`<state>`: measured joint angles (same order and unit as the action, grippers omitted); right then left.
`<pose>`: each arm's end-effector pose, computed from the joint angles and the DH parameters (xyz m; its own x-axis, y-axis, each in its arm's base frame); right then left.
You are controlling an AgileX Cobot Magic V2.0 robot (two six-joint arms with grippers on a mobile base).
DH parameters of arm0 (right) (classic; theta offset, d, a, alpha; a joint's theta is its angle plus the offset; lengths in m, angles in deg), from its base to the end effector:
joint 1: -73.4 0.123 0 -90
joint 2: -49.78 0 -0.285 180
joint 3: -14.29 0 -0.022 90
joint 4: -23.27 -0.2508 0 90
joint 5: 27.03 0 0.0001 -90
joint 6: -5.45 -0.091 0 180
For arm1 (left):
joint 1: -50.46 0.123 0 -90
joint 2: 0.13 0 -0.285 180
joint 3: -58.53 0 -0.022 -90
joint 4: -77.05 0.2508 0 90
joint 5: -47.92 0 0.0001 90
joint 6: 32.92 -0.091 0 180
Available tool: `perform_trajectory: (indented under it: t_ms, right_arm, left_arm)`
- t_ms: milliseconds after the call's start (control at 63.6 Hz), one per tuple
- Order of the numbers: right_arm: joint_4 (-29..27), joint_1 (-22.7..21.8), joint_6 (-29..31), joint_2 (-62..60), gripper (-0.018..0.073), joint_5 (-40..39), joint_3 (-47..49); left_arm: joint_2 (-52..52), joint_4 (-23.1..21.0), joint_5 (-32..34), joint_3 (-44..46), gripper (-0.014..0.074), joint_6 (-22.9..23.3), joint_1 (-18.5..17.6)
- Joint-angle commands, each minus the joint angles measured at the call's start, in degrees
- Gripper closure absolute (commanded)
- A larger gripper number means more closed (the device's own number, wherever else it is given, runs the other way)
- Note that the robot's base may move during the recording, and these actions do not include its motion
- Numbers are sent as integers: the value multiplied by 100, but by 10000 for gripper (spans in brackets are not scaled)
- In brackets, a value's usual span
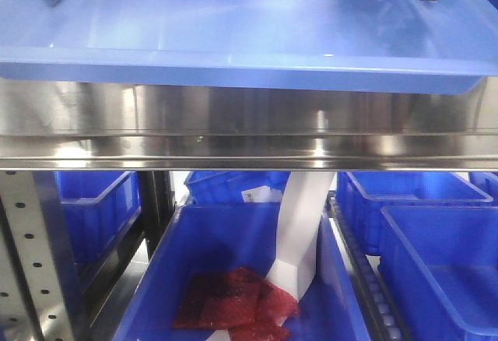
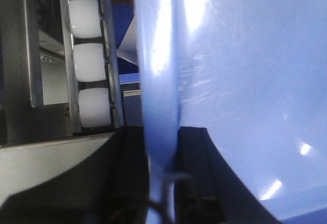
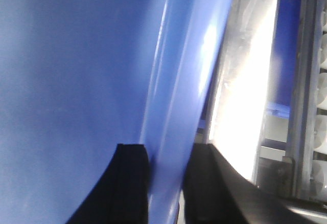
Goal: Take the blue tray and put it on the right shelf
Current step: 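Raise the held tray above the metal shelf edge with both grippers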
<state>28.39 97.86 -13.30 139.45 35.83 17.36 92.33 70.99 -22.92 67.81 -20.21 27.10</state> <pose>0.2702 0.1150 0.3667 -0.8575 -0.0807 -0.5081 -0.1393 0.9871 0.0784 0.2703 -0.1266 0.3780 -0.9079 0.1170 -0.4025 0.2112 0.9571 -0.1982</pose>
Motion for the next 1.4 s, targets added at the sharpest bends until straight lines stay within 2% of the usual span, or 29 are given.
perform_trajectory:
  t_ms: [0,1117,1258,1384]
  right_arm:
    - [241,-2,198,-216,503,-203,146]
    - [218,-2,193,-216,503,-230,183]
    - [200,-2,282,-223,503,180,554]
    - [205,-2,412,-217,503,319,1139]
  left_arm:
    - [-238,42,-569,153,645,-138,-22]
    - [-238,42,-552,180,645,-138,-22]
    - [-238,66,-389,458,645,-138,-22]
    - [-238,174,16,946,645,-138,-11]
